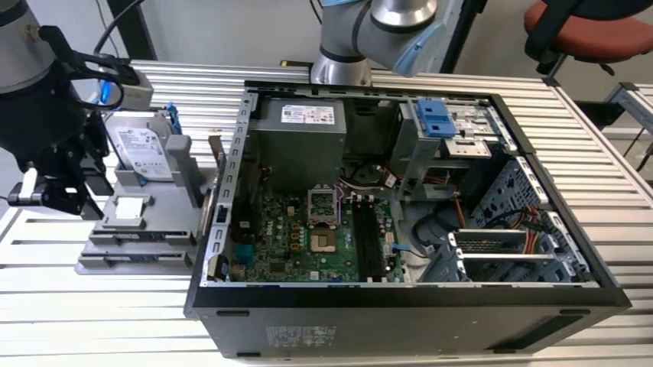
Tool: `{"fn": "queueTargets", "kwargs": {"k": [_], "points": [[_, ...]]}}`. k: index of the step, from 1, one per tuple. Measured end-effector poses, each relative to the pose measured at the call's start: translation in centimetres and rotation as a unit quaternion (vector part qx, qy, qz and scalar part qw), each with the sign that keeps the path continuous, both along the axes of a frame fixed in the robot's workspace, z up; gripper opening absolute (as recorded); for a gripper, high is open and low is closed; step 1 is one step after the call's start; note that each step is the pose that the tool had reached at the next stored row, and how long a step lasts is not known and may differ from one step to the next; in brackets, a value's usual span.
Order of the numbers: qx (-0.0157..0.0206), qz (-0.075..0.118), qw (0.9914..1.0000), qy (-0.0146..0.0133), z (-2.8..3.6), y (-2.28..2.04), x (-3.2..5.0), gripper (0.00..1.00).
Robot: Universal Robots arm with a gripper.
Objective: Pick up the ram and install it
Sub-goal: 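Pick up the ram and move it above insertion slot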
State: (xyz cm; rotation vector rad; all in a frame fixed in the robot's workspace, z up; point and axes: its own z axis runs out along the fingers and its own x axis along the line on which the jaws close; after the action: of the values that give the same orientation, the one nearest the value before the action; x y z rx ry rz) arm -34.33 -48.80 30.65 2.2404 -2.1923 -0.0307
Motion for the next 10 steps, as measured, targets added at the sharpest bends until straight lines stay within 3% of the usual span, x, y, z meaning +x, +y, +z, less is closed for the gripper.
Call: {"fn": "queueTargets", "kwargs": {"k": [10], "points": [[0.0000, -0.001, 1.00000, 0.0000, -1.13, 0.00, 0.00, 1.00]]}}
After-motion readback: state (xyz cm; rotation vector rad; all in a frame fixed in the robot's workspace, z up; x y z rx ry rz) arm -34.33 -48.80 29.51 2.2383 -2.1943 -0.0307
